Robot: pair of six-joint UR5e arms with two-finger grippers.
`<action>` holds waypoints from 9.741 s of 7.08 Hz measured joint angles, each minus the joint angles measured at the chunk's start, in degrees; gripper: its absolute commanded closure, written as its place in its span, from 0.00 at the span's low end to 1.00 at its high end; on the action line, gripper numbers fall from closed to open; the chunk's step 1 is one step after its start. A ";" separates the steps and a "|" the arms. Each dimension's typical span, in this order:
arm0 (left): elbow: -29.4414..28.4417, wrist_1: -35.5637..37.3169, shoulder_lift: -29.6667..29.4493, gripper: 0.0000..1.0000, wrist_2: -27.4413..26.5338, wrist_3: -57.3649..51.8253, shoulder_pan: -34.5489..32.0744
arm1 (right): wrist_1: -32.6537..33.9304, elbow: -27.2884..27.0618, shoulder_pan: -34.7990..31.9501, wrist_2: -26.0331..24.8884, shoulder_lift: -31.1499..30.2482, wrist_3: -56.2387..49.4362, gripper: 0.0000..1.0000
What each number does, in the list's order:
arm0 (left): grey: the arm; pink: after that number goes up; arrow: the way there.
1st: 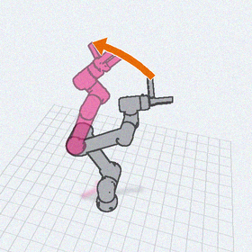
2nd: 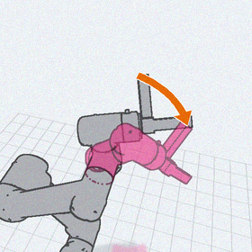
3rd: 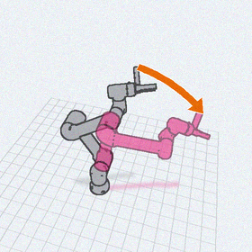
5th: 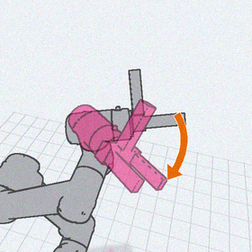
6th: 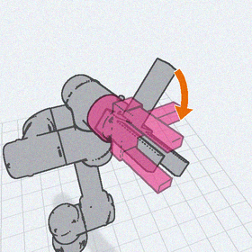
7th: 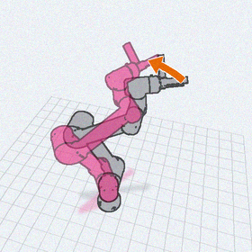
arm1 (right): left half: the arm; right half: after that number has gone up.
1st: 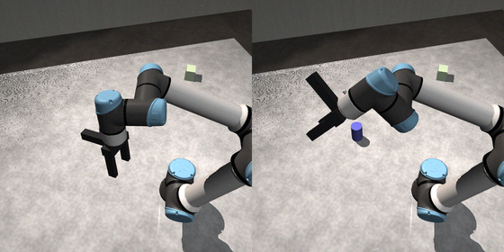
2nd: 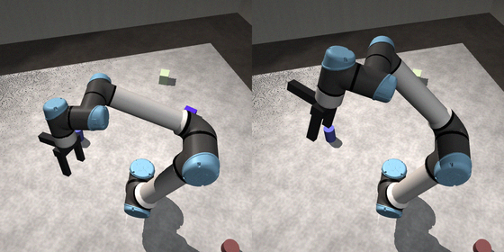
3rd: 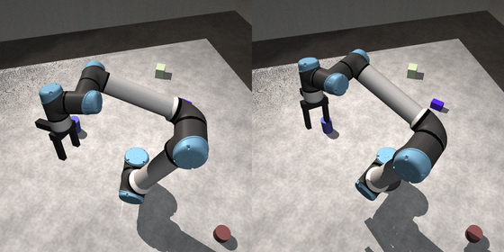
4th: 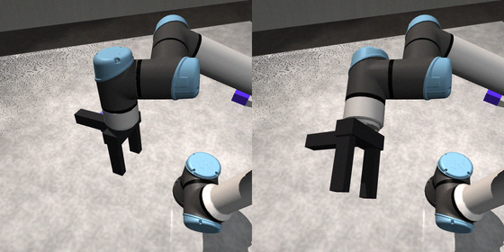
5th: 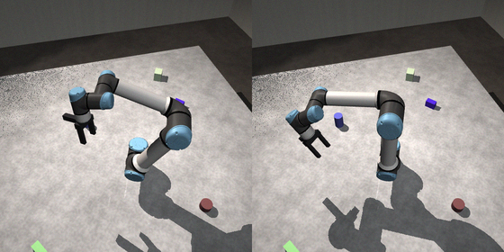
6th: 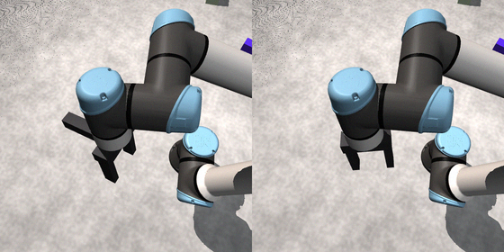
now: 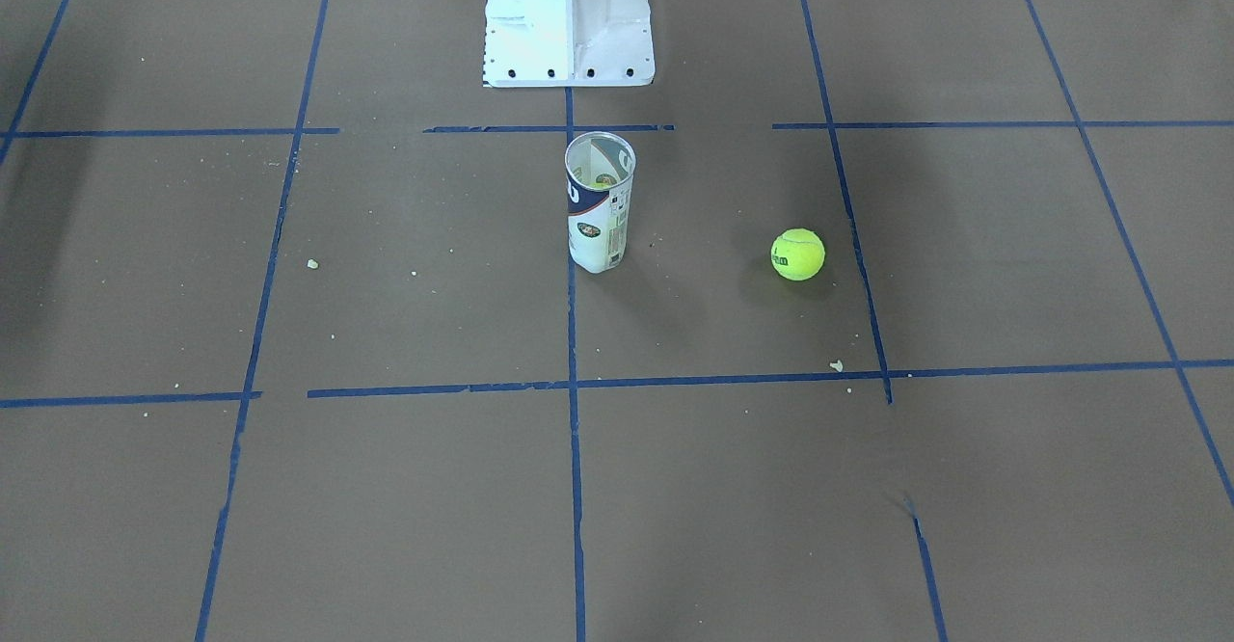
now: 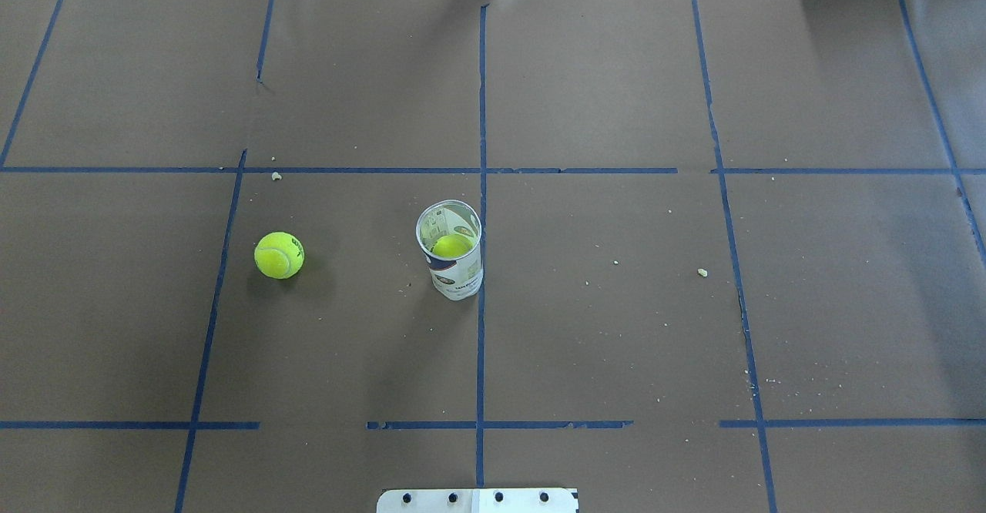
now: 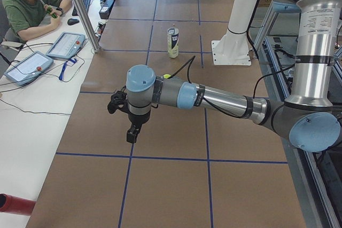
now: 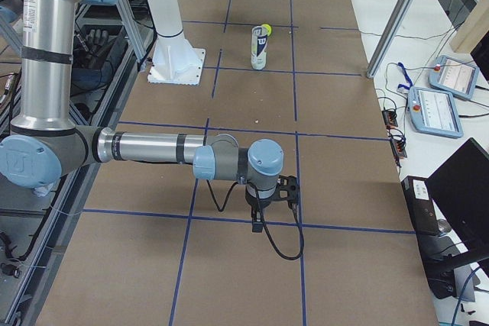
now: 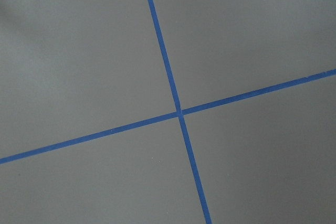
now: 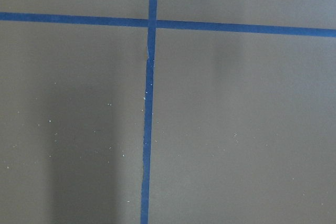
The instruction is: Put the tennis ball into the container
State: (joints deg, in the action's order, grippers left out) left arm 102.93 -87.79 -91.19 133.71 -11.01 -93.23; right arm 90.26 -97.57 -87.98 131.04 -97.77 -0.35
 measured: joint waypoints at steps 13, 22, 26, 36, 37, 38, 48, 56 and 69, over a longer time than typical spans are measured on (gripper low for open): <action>1.96 -13.93 -17.35 0.00 -24.11 76.58 52.67 | 0.04 0.01 0.00 0.00 -0.02 0.00 0.00; -5.40 -20.73 -16.66 0.65 -26.21 79.61 58.45 | 0.02 -0.01 0.00 0.00 0.03 0.00 0.00; -1.29 -19.77 -16.09 0.92 -25.92 79.60 58.04 | 0.00 -0.02 0.00 0.00 0.01 0.00 0.00; 20.44 18.31 -34.66 0.91 -26.12 95.67 55.80 | 0.00 0.00 0.00 0.00 -0.02 0.00 0.00; 17.63 19.06 -38.37 0.91 -26.18 97.63 56.87 | 0.00 0.00 0.00 0.00 -0.02 0.00 0.00; 14.35 19.53 -42.20 0.91 -26.21 99.26 57.67 | 0.00 -0.02 0.00 0.00 0.01 0.00 0.00; 3.77 20.55 -51.38 0.00 -26.49 101.36 61.23 | 0.05 0.00 0.00 0.00 0.02 0.00 0.00; 19.11 20.17 -35.93 0.00 -25.88 81.63 53.23 | 0.00 -0.02 0.00 0.00 0.03 0.00 0.00; -4.78 -8.51 13.30 0.00 1.57 2.67 -1.30 | 0.01 -0.02 0.00 0.00 0.03 0.00 0.00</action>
State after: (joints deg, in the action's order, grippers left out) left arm 98.14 -96.30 -77.89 135.29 -8.34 -94.54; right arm 90.28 -97.58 -87.98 131.05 -97.75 -0.35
